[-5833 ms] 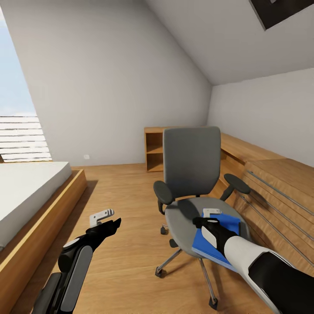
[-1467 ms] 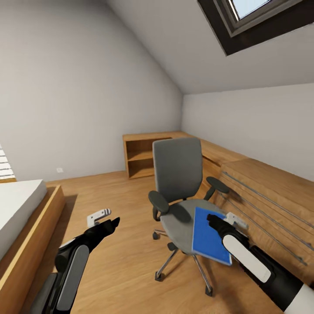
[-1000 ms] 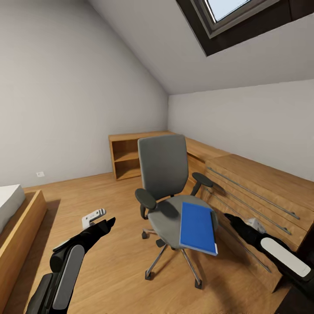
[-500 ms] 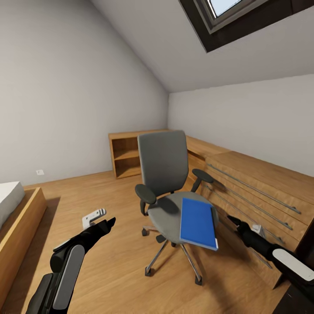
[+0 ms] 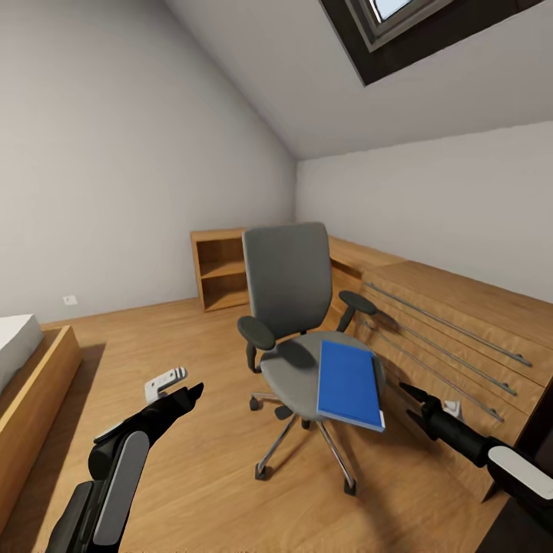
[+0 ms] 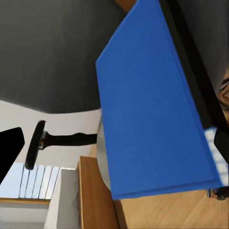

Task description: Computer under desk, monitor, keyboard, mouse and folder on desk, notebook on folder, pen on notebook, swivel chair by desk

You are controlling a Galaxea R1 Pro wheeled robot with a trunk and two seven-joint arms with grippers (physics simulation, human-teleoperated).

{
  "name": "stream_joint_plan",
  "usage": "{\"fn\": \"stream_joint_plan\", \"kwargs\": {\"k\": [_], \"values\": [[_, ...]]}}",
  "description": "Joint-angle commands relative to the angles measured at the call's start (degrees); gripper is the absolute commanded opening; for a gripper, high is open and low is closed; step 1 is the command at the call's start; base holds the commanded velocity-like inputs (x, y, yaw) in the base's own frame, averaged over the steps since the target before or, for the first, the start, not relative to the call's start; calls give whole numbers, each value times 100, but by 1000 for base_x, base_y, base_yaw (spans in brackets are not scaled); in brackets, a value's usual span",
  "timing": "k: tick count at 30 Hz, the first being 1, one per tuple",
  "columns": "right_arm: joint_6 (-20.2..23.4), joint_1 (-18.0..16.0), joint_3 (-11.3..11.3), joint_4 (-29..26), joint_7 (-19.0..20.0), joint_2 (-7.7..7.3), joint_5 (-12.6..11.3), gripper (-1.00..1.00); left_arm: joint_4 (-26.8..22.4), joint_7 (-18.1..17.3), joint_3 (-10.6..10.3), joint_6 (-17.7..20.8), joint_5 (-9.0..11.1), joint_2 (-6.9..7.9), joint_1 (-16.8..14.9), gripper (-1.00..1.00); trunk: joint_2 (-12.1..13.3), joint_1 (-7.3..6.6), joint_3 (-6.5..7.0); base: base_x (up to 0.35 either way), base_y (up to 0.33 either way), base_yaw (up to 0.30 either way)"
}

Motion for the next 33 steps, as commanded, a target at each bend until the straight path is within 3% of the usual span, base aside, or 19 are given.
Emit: {"fn": "stream_joint_plan", "kwargs": {"k": [1,33], "values": [[5,-10,39,-1,27,-6,-61,100,-8,44,6,23,61,-4,-4,100,-45,22,-25,0,0,0],[-130,-10,-37,18,14,134,-57,100,-7,44,-9,22,61,-13,-4,100,-1289,705,-603,0,0,0]]}}
